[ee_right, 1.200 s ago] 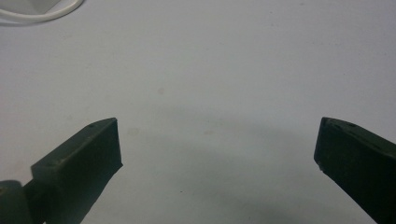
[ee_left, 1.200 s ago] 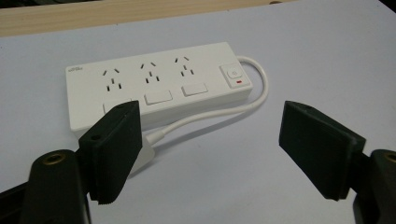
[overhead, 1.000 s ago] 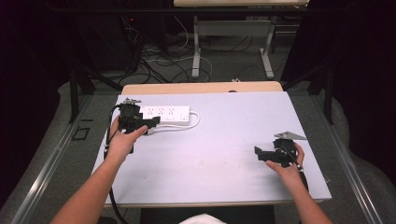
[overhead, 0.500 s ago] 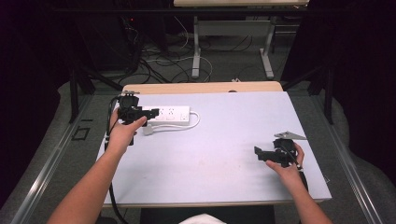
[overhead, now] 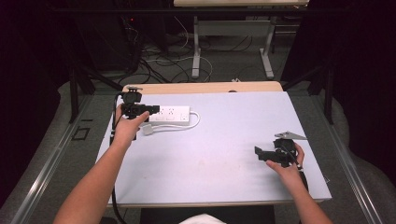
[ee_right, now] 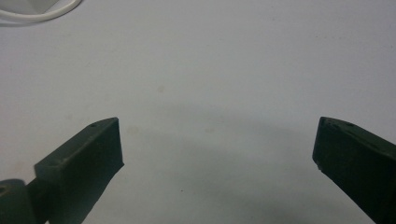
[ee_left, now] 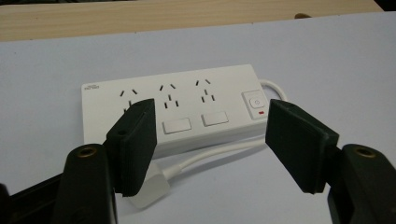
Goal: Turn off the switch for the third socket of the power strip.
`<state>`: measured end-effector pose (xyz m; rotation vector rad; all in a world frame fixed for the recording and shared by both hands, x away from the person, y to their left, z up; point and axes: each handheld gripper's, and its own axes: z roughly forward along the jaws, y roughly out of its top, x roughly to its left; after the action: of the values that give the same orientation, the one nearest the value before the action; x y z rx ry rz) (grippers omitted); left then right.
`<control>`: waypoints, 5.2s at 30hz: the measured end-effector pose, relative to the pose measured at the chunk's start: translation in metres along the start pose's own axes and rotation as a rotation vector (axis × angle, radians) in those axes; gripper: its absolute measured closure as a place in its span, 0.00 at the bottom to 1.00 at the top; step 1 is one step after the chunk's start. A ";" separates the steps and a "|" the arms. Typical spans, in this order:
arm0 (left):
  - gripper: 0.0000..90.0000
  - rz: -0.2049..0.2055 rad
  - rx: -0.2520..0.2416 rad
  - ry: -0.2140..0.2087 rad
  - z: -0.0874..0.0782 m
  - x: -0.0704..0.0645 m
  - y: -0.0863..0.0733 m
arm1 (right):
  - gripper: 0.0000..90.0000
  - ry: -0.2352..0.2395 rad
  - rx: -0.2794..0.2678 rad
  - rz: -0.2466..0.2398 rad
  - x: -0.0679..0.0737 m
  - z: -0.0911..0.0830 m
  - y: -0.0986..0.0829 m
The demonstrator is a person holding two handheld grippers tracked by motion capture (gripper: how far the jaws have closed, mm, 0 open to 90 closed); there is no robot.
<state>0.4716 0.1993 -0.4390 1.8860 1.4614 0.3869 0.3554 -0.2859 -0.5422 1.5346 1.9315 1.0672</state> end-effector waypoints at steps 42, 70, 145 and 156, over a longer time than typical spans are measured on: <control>0.72 -0.092 0.104 0.128 0.056 0.041 0.007 | 0.02 0.008 0.014 0.015 -0.002 0.003 -0.001; 0.90 -0.133 0.207 0.167 0.077 0.058 0.001 | 0.02 0.015 0.026 0.015 -0.002 0.006 -0.002; 0.99 -0.130 0.244 0.169 0.086 0.061 -0.005 | 0.03 0.020 0.023 0.013 -0.004 0.005 -0.002; 0.87 -0.125 0.218 0.158 0.082 0.060 -0.004 | 0.03 0.020 0.019 0.009 -0.004 0.005 -0.001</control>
<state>0.5388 0.2274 -0.5105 1.9555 1.7798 0.3347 0.3594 -0.2889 -0.5468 1.5501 1.9557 1.0750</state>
